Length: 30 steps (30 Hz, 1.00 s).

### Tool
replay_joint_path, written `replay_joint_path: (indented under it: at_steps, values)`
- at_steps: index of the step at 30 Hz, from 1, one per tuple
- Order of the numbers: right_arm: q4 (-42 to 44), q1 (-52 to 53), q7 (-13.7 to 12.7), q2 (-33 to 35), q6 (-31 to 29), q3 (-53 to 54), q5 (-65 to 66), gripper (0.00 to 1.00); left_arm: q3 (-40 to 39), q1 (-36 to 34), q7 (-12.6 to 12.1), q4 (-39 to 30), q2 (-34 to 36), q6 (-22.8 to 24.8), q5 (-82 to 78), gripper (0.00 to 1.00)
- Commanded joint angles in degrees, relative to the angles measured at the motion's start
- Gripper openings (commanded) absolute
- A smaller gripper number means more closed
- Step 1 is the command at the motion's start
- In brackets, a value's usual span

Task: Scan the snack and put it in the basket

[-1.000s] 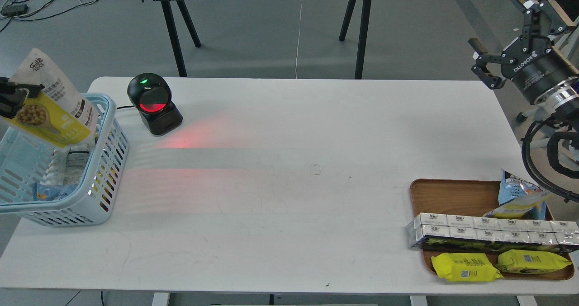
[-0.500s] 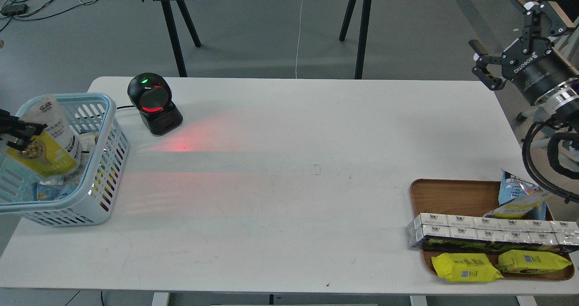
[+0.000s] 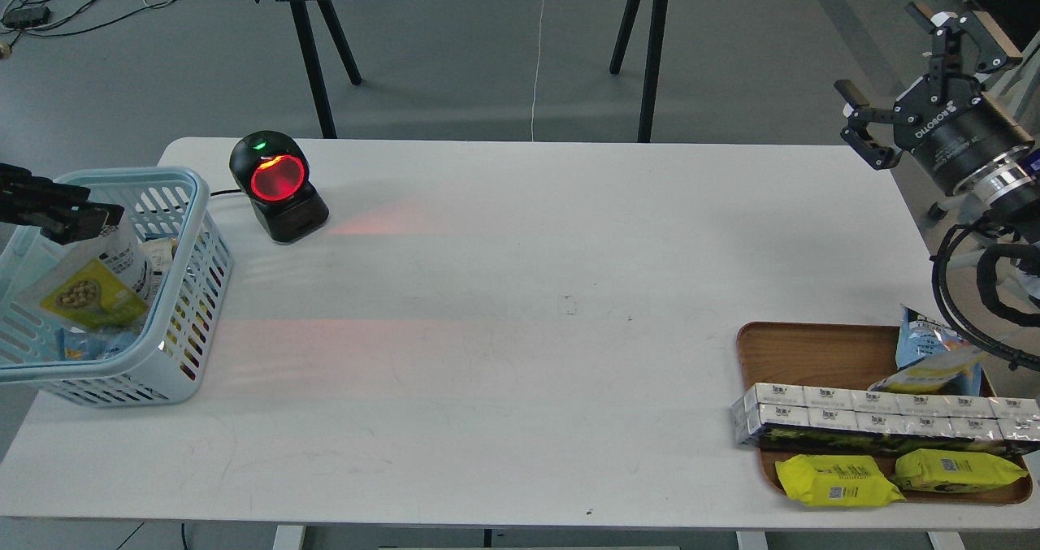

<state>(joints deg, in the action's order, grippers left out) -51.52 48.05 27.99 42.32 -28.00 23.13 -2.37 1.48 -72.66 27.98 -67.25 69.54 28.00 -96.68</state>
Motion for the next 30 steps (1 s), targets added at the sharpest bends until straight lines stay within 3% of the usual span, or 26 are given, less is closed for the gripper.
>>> replay_joint_path:
  at_steps: [1,7,17,24,30]
  values:
    - [0.4,2.7,0.0,-0.1,0.0,-0.4,0.4,0.98,-6.2,-0.2,0.0,0.2,-2.9,0.0,16.6,0.76]
    - [1.2,7.3,0.0,-1.7,0.0,-0.7,1.2,0.98,-11.7,-0.1,0.0,9.4,-14.2,0.0,44.0,0.76]
    - [7.9,9.3,0.0,-7.8,0.0,-0.9,9.1,0.99,-12.3,0.1,0.0,37.6,-38.2,0.0,66.4,0.76]
    - [6.0,8.7,0.0,-10.9,0.0,-3.2,12.8,0.99,-18.0,5.0,0.0,35.6,-39.7,0.0,68.5,0.77]
    - [3.8,7.3,0.0,-11.0,0.0,-5.1,12.8,0.99,-17.9,8.1,0.0,34.9,-40.5,0.0,67.5,0.77]
